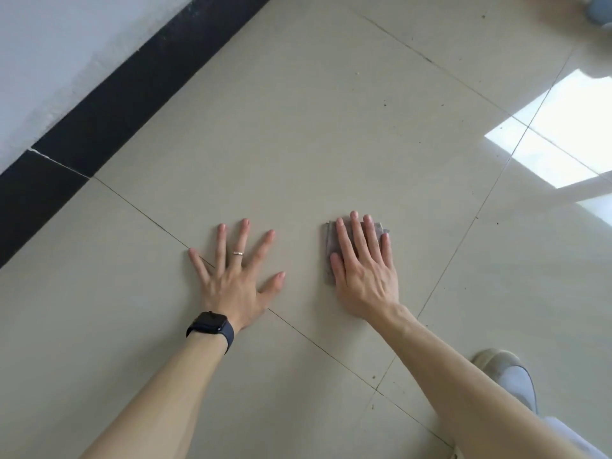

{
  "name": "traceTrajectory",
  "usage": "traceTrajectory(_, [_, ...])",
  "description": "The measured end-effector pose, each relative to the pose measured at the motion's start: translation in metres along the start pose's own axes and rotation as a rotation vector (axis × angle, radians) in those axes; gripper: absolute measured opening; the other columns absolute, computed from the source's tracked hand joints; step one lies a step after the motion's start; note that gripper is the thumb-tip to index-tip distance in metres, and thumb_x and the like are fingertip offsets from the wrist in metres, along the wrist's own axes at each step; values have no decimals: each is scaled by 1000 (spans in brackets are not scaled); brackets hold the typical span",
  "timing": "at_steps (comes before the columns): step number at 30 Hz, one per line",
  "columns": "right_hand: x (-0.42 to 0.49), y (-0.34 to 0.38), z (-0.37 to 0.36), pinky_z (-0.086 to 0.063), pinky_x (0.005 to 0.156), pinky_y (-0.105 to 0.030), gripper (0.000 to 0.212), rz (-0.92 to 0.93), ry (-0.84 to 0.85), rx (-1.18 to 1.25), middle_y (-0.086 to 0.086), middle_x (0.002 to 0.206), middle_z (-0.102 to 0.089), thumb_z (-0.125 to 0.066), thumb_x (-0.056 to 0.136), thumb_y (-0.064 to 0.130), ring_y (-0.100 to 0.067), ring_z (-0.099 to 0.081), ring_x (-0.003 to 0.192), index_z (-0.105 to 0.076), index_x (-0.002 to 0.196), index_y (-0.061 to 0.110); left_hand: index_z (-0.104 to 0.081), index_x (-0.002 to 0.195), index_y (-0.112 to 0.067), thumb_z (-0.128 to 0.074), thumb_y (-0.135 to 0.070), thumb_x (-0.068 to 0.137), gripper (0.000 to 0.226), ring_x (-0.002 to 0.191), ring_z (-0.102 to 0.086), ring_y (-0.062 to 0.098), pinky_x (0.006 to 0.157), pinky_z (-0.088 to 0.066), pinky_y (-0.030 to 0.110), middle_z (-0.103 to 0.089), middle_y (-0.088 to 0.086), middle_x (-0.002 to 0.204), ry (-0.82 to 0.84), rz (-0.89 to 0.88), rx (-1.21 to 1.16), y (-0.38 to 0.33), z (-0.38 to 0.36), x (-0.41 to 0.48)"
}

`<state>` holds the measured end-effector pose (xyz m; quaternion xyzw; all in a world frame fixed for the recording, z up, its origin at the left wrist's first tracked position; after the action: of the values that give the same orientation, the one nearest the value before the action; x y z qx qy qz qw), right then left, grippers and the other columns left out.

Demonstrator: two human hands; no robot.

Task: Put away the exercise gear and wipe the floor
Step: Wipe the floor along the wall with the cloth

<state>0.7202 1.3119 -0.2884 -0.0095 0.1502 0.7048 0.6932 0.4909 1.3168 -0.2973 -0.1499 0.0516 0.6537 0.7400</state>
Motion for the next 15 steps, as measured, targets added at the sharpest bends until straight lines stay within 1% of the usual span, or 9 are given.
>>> traceTrajectory(4, [0, -29, 4, -9, 124, -48, 59, 307, 70, -131, 1, 167, -6, -22, 105, 47, -20, 1, 154, -13, 159, 27, -2, 153, -51, -22, -74, 89, 71, 152, 16, 27, 108, 0, 77, 10, -9, 166, 10, -8, 2, 2, 0, 2])
traceTrajectory(5, [6, -45, 12, -10, 124, -47, 59, 306, 74, -149, 3, 167, -4, -22, 105, 48, -18, 3, 154, -10, 159, 30, 2, 153, -51, -21, -75, 89, 72, 151, 19, 26, 108, 1, 77, 14, -9, 165, 25, -6, -2, 2, 0, 2])
traceTrajectory(6, [16, -65, 20, -8, 124, -48, 59, 198, 81, -129, 4, 167, 2, -21, 104, 50, -17, 7, 153, -6, 159, 34, 6, 152, -53, -19, -76, 88, 72, 150, 23, 25, 108, 3, 77, 18, -10, 164, 41, -3, -5, 2, 1, 2])
traceTrajectory(8, [41, -95, 35, 2, 124, -49, 60, -234, 44, 27, 2, 166, 14, -18, 102, 53, -17, 16, 152, 0, 158, 38, 11, 149, -56, -18, -78, 88, 72, 149, 26, 24, 109, 3, 74, 24, -13, 162, 77, -8, -15, 4, 2, 4])
traceTrajectory(9, [47, -99, 36, 5, 123, -50, 61, -446, 4, 105, -2, 166, 16, -16, 102, 54, -18, 17, 152, 1, 158, 37, 10, 149, -57, -20, -78, 88, 71, 150, 20, 25, 109, -2, 72, 21, -14, 162, 77, -25, -11, 6, 6, 5])
traceTrajectory(11, [52, -72, 30, 7, 121, -54, 62, -665, -73, 183, -8, 166, 15, -17, 101, 51, -22, 17, 152, -1, 159, 33, -10, 150, -56, -24, -75, 88, 67, 150, -10, 28, 107, -20, 63, -8, -10, 165, 5, -93, -8, 13, 23, 13])
traceTrajectory(12, [50, -48, 23, 9, 121, -54, 63, -638, -81, 193, -9, 166, 14, -18, 102, 50, -22, 17, 152, -1, 159, 32, -19, 151, -52, -27, -73, 88, 66, 146, -23, 28, 105, -26, 59, -22, -6, 162, -34, -106, -26, 20, 31, 18])
traceTrajectory(13, [46, -18, 16, 10, 121, -52, 63, -507, -70, 172, -8, 166, 14, -19, 102, 50, -21, 17, 152, 0, 159, 33, -21, 151, -50, -28, -71, 88, 67, 145, -27, 28, 106, -27, 58, -26, -3, 161, -60, -84, -34, 30, 36, 24])
traceTrajectory(15, [23, 35, 2, 6, 123, -49, 61, -61, -5, 55, -3, 167, 10, -22, 103, 52, -18, 13, 153, -3, 159, 35, -10, 153, -50, -26, -71, 88, 71, 151, -10, 26, 112, -15, 63, -12, -2, 165, -67, 33, -24, 58, 39, 36])
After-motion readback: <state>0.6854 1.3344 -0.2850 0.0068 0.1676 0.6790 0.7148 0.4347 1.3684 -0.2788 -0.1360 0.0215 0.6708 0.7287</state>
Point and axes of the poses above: each hand's wrist, its own x-axis towards the middle knuckle, its own z-axis out of the back of the hand, y = z × x, the point moved 5 cm from there along x, towards the middle knuckle
